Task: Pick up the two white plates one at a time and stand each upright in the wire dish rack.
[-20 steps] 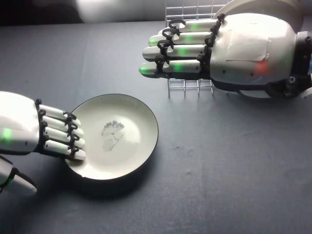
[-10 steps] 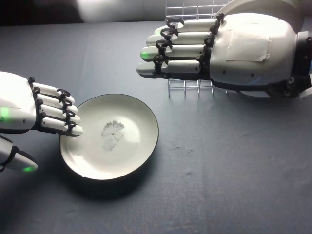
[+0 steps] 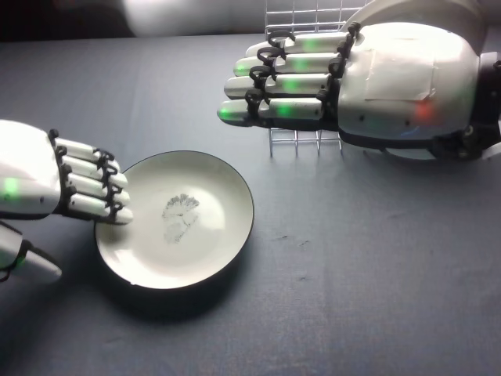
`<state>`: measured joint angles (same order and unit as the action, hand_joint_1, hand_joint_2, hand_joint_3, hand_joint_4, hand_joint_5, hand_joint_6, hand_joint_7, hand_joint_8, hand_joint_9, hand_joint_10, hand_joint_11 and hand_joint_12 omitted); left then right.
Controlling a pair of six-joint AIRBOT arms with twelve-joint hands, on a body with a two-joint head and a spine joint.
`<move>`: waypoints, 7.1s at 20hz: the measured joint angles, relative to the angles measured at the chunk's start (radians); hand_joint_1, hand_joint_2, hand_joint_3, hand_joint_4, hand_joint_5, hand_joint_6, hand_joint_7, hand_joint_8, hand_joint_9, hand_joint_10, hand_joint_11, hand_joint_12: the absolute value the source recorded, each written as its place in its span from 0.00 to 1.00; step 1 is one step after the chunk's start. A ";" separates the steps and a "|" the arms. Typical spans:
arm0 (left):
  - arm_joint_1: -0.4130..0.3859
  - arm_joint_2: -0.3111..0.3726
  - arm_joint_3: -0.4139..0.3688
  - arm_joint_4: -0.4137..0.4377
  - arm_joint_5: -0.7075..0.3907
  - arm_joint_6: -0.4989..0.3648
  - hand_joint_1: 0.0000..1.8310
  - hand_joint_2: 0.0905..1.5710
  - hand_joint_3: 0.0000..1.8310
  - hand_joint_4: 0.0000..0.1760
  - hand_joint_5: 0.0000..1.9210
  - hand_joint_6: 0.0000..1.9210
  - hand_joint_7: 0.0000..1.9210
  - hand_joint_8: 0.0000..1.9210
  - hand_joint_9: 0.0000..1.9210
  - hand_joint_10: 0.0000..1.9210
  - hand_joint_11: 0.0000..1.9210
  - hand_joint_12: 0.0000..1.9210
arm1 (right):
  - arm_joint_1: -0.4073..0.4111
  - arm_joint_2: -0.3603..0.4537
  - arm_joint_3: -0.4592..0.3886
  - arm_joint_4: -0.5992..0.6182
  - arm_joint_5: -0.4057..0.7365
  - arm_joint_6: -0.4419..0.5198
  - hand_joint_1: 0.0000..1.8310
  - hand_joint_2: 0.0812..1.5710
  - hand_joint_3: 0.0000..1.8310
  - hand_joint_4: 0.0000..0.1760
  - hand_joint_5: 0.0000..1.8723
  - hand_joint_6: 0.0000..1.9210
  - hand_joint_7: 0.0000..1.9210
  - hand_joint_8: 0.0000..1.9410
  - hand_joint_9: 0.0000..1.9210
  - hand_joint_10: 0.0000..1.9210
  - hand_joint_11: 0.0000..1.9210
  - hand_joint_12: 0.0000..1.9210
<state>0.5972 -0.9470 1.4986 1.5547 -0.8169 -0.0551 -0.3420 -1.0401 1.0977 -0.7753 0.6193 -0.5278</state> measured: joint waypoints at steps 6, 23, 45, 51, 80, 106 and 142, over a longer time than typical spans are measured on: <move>0.051 -0.005 0.000 -0.027 -0.003 0.003 0.04 0.82 0.00 0.00 0.10 0.00 0.10 0.00 0.08 0.00 0.00 0.22 | -0.012 0.004 -0.011 0.006 0.004 0.000 0.91 0.68 0.00 0.00 0.01 0.00 0.00 0.00 0.00 0.00 0.00 0.07; 0.205 -0.027 0.027 -0.180 -0.023 -0.041 0.05 0.82 0.00 0.00 0.09 0.00 0.08 0.00 0.07 0.00 0.00 0.20 | -0.037 0.016 -0.030 0.010 -0.008 0.000 0.72 0.57 0.00 0.00 0.00 0.00 0.00 0.00 0.00 0.00 0.00 0.00; 0.216 -0.035 0.041 -0.187 -0.043 -0.040 0.03 0.82 0.00 0.00 0.09 0.00 0.08 0.00 0.07 0.01 0.00 0.19 | -0.036 -0.366 0.235 0.030 -0.194 -0.011 0.69 0.51 0.00 0.00 0.00 0.00 0.00 0.00 0.00 0.00 0.00 0.00; 0.216 -0.037 0.047 -0.187 -0.049 -0.040 0.04 0.82 0.00 0.00 0.09 0.00 0.09 0.00 0.08 0.00 0.00 0.22 | -0.036 -0.507 0.370 0.029 -0.188 -0.011 0.68 0.55 0.00 0.00 0.00 0.01 0.00 0.00 0.00 0.00 0.00 0.17; 0.216 -0.041 0.051 -0.186 -0.063 -0.040 0.04 0.81 0.00 0.00 0.12 0.00 0.11 0.00 0.10 0.00 0.00 0.27 | -0.048 -0.604 0.446 0.032 -0.117 -0.035 0.76 0.65 0.00 0.00 0.54 0.43 0.57 0.37 0.58 0.53 0.52 0.58; -0.332 0.131 -0.048 0.196 -0.089 -0.184 0.04 0.81 0.00 0.00 0.11 0.00 0.11 0.00 0.10 0.00 0.00 0.26 | 0.052 -0.319 0.120 0.294 -0.116 -0.024 0.76 0.66 0.00 0.00 0.51 0.46 0.58 0.40 0.55 0.53 0.53 0.55; -0.381 0.157 -0.077 0.233 -0.113 -0.257 0.06 0.82 0.00 0.00 0.11 0.00 0.10 0.00 0.09 0.00 0.00 0.25 | 0.211 -0.136 0.093 1.261 -0.246 -0.024 0.76 0.66 0.00 0.00 0.53 0.46 0.59 0.37 0.54 0.53 0.53 0.60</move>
<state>0.2161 -0.7898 1.4216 1.7882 -0.9302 -0.3122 -0.1314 -1.1763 1.1904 0.4854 0.3737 -0.5522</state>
